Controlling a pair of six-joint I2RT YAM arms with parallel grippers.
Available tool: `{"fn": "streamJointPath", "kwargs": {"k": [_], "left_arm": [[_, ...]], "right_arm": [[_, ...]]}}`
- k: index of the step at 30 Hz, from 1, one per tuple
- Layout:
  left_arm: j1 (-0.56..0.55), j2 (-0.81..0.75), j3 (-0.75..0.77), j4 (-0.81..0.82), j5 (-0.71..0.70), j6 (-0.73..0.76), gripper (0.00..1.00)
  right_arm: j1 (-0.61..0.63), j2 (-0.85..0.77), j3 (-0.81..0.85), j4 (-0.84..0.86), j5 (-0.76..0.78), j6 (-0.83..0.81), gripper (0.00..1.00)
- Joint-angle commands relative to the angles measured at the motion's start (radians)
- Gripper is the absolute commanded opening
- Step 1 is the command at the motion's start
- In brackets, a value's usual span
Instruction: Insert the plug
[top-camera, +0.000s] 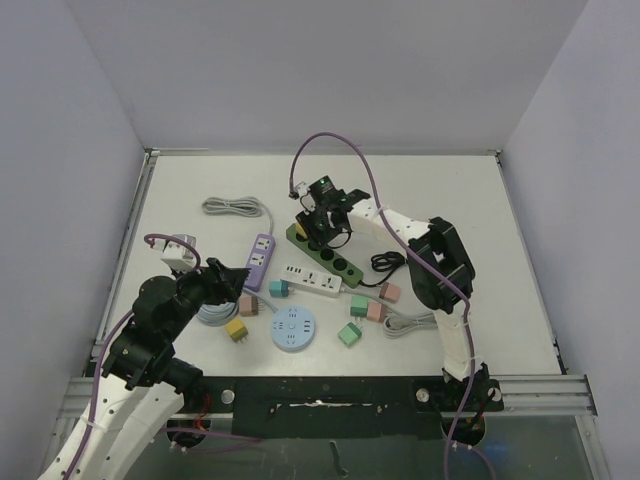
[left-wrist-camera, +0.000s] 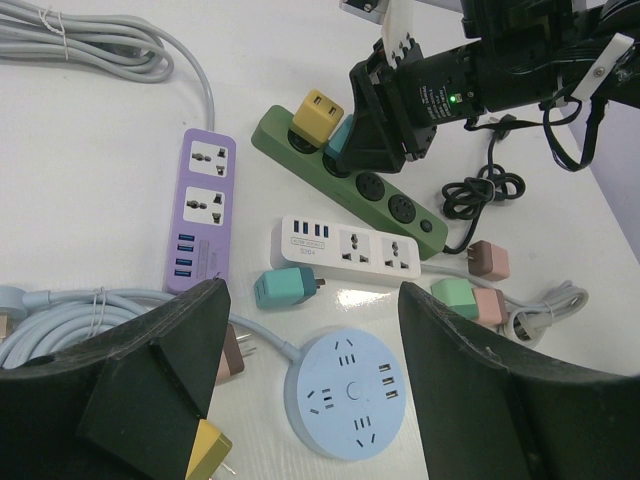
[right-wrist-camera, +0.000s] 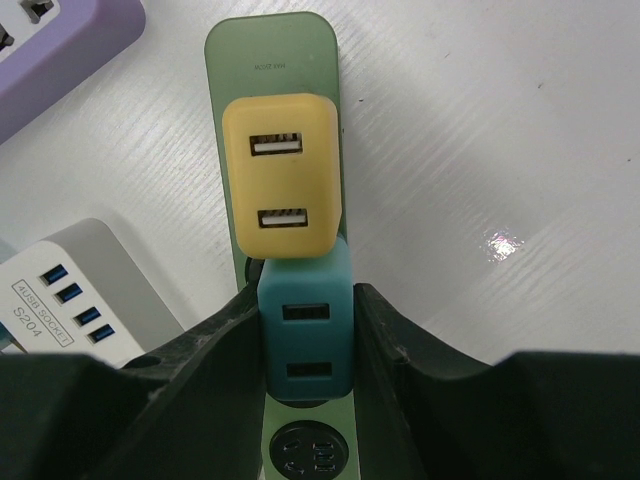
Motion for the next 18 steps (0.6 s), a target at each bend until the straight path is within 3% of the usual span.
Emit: {"fn": "streamJointPath", "kwargs": {"k": [1,5,8,11,18], "left_arm": [[0.0,0.003,0.009,0.028,-0.013,-0.005,0.67],[0.0,0.01,0.011,0.028,-0.016,-0.006,0.67],[0.0,0.015,0.012,0.028,-0.018,-0.006,0.67],[0.0,0.023,0.014,0.028,-0.02,-0.011,0.67],[0.0,0.06,0.021,0.03,0.002,-0.027,0.67]], "right_arm": [[0.014,0.092,-0.054,-0.015,0.148,0.036,0.04],[0.033,-0.053,-0.039,0.027,0.181,0.041,0.44],[0.036,-0.162,-0.022,0.056,0.17,0.069,0.57],[0.036,-0.278,-0.037,0.082,0.165,0.112,0.65],[0.048,-0.517,-0.269,0.118,0.199,0.224,0.67]]}}
